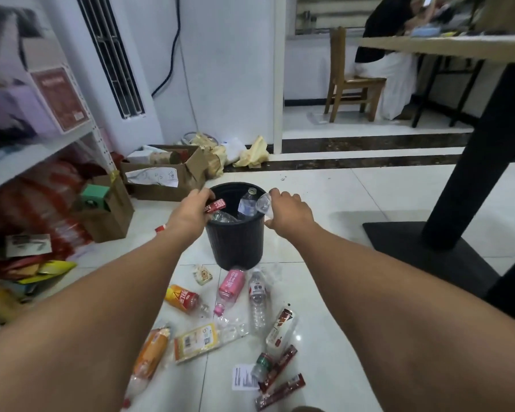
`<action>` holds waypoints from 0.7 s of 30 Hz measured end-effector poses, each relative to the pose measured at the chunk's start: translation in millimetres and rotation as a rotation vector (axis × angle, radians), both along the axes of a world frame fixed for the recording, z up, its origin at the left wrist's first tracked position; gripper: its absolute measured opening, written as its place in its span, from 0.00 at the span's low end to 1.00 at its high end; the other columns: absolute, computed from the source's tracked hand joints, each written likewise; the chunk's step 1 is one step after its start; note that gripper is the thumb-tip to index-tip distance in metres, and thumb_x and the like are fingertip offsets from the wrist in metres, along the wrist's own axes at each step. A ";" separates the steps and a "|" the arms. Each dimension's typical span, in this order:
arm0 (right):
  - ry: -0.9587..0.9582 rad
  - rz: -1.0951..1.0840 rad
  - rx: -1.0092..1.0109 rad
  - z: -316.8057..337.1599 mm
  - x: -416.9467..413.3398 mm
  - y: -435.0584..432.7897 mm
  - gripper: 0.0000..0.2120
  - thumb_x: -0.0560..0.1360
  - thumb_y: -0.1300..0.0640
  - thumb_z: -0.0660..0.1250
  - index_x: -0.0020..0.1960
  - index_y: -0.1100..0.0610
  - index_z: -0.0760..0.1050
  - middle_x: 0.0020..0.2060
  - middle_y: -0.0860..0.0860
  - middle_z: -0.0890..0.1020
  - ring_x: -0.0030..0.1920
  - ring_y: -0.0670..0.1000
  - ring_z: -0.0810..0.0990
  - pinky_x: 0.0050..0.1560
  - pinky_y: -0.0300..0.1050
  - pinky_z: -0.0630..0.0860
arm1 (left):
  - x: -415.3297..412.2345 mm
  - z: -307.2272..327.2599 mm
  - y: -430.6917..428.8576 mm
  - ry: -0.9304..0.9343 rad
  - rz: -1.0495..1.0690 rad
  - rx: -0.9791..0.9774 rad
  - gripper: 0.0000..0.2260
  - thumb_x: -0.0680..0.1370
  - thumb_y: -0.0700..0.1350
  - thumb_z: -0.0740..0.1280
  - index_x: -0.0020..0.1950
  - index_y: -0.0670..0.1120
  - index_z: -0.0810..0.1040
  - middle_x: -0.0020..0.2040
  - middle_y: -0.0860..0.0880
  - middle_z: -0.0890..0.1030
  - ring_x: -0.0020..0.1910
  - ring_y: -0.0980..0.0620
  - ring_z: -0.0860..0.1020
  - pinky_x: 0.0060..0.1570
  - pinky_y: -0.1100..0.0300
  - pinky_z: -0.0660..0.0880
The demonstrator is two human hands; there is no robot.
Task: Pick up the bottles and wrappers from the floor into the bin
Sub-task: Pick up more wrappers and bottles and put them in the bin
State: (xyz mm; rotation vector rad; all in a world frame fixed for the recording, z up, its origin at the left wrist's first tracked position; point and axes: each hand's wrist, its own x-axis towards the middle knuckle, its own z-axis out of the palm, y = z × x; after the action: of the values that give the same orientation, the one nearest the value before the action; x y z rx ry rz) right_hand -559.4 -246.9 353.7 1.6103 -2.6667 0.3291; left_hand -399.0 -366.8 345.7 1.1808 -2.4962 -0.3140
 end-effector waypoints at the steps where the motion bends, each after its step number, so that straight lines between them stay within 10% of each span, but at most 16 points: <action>1: -0.001 -0.004 0.012 0.5 1.9 0.9 0.26 0.76 0.53 0.68 0.69 0.58 0.63 0.63 0.57 0.73 0.65 0.59 0.70 0.59 0.50 0.70 | 0.9 -1.1 2.5 -0.015 0.001 -0.008 0.17 0.75 0.36 0.67 0.63 0.44 0.72 0.59 0.42 0.75 0.58 0.42 0.74 0.59 0.48 0.71; 15: -0.027 -0.011 -0.010 -4.9 2.9 -88.8 0.28 0.75 0.51 0.68 0.70 0.56 0.63 0.62 0.56 0.75 0.63 0.58 0.73 0.57 0.50 0.70 | -16.3 -18.6 -69.7 0.019 0.018 -0.028 0.14 0.74 0.33 0.66 0.57 0.47 0.76 0.55 0.47 0.77 0.56 0.44 0.75 0.52 0.53 0.72; 21: -0.101 -0.091 -0.026 -29.2 -20.4 -141.3 0.28 0.75 0.49 0.68 0.70 0.56 0.63 0.64 0.56 0.74 0.64 0.58 0.73 0.58 0.50 0.70 | -50.7 -44.3 -115.8 0.325 -0.010 0.235 0.13 0.72 0.27 0.67 0.46 0.44 0.73 0.44 0.44 0.75 0.39 0.50 0.76 0.37 0.66 0.74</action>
State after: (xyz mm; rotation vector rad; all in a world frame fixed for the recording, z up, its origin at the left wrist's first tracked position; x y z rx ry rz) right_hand -579.9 -388.3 324.6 1.4985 -2.7861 0.4520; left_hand -449.7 -482.6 301.4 1.1000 -2.2251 -0.7553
